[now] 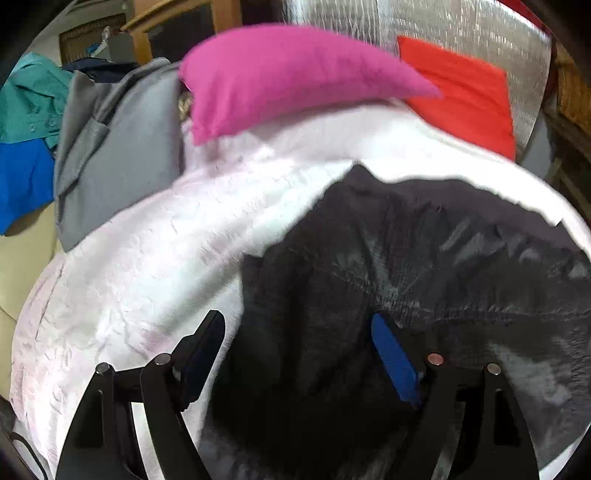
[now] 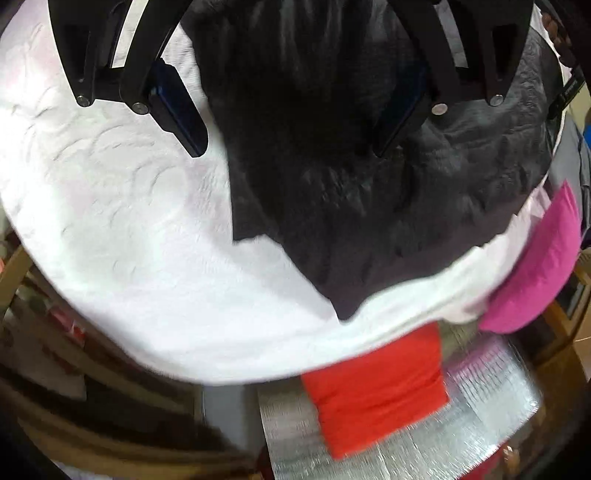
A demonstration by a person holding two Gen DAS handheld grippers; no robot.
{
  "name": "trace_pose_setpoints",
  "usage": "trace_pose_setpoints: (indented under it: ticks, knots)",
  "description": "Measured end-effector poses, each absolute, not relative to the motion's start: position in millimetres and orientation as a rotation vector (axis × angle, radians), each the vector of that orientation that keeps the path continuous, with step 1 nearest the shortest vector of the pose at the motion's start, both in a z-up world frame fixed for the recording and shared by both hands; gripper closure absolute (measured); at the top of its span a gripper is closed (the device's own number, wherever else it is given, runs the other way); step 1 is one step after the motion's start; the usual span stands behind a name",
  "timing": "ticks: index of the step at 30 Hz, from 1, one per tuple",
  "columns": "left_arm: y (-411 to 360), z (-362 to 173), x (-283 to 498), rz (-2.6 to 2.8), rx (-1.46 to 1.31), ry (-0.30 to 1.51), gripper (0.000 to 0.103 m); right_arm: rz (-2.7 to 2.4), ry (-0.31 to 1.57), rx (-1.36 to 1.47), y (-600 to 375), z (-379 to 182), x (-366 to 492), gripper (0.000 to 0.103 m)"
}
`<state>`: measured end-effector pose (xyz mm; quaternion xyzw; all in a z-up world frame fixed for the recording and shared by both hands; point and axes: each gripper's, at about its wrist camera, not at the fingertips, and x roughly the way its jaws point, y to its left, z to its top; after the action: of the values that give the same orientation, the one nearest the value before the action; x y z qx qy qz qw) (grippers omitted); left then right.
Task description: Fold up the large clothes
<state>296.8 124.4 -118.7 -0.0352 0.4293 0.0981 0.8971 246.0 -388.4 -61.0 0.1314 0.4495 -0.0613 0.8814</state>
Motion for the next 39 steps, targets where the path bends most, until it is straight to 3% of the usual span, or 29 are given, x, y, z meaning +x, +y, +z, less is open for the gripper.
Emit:
trace_pose_setpoints:
  ticks: [12,19,26,30,39]
  knots:
    - [150,-102,207,0.201,-0.144,0.81,0.02,-0.018,0.768,0.088,-342,-26,166,0.011]
    - [155,-137,216,0.208,-0.166,0.893,0.02,-0.03,0.897,0.103,-339,-81,177,0.008]
    - [150,-110,198,0.22,-0.137,0.819,0.021,-0.021,0.829,0.15,-346,-54,162,0.008]
    - [146,-125,202,0.235,-0.094,0.887,0.021,-0.076,0.926,0.174,-360,-73,170,0.008]
    - [119,-88,172,0.245,-0.045,0.811,0.021,-0.016,0.808,0.183,-340,-24,129,0.008]
